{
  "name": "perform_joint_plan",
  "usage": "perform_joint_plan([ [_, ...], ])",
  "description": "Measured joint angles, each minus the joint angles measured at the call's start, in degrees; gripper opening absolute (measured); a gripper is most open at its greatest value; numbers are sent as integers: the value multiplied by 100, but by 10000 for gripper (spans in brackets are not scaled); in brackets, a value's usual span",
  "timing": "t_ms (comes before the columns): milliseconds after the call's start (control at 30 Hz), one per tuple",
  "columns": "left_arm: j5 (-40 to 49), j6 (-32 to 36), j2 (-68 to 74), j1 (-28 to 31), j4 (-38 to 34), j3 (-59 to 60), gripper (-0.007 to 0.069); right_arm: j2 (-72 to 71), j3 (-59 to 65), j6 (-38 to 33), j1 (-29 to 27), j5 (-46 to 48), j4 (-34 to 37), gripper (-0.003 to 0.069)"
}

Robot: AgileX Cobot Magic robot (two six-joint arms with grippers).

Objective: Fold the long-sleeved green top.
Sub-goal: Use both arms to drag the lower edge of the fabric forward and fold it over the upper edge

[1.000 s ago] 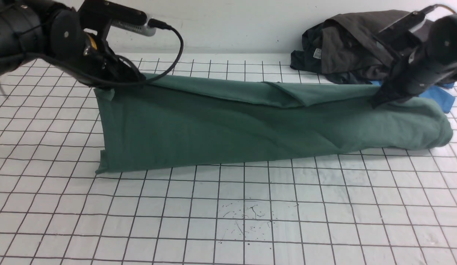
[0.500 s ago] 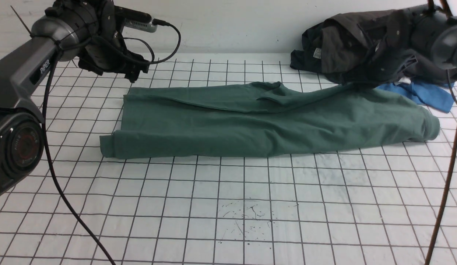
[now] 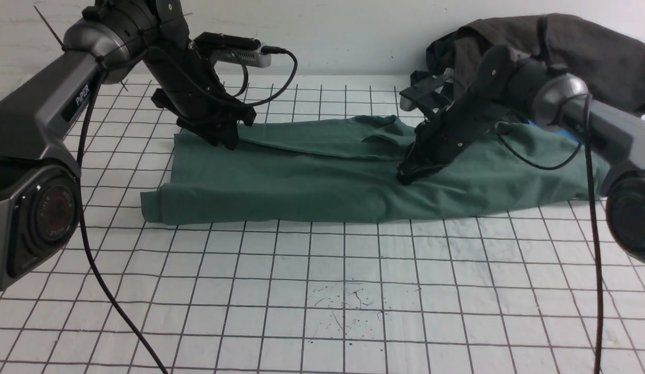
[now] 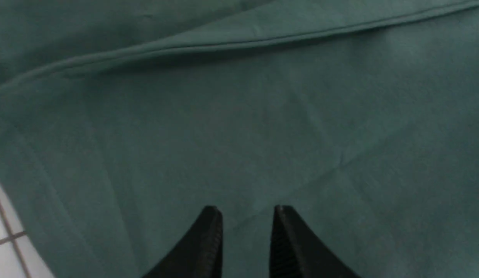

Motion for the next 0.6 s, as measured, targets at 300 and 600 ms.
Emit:
perform_joint_plan([
  [300,-150,514,40,-28,-310,0,-8,381,-32,1547,-358,-3223,878,-10],
  [600,-14,539,40,-28,-271,0,-8,172,-847,1902,-896,-585,603,69],
])
